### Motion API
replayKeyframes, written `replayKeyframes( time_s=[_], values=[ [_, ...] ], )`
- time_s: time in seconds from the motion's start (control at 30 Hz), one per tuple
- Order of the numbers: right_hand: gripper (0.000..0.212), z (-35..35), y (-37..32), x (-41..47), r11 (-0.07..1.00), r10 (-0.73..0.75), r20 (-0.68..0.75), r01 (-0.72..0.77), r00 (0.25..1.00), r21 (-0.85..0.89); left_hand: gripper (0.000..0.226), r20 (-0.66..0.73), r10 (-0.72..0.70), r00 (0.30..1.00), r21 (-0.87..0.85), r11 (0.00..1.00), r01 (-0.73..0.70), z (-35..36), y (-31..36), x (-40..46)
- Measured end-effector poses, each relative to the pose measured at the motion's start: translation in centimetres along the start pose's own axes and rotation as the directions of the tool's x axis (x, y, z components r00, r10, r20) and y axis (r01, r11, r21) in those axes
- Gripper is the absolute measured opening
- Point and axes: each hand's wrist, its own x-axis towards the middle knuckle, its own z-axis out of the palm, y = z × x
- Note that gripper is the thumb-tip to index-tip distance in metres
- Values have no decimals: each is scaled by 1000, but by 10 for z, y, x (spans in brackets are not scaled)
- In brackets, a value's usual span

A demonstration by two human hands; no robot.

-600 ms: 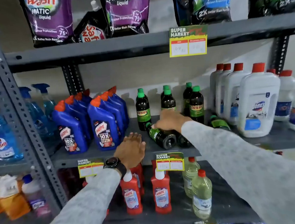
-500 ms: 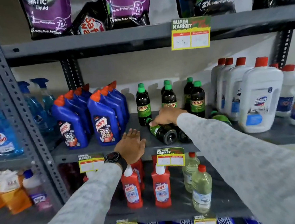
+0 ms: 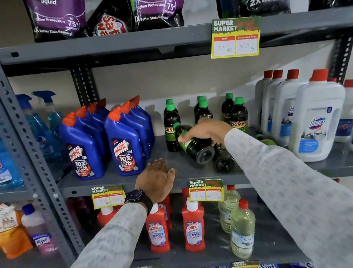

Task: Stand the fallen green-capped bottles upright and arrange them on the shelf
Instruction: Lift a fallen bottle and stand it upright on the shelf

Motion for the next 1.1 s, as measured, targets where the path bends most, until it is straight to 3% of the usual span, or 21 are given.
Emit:
replayKeyframes(
  time_s=[0.07,0.17,0.33,0.53,0.77,0.93,1.1],
  values=[
    [101,-4,0,-7,986,-73,-100,87,992,140,73,2,-15,1000,-19,1000,15,2,0,1],
    [77,8,5,-13,926,-147,-280,232,949,300,68,8,-25,1000,-25,999,26,4,0,2],
    [67,55,24,-16,875,-219,-469,385,856,293,77,-30,-10,999,5,1000,10,2,1,-1],
    [62,89,42,-1,884,-225,-500,391,836,257,65,-14,-6,1000,-14,1000,6,0,2,0],
    [70,100,56,4,868,-236,-578,436,781,236,73,-44,-25,999,2,1000,25,1,4,0],
    [85,98,68,5,814,-300,-422,461,855,354,71,-41,-42,998,-29,999,40,0,4,-1],
    [74,95,72,9,811,-298,-381,443,875,382,70,-31,-47,998,-41,998,45,2,3,0]
  ],
)
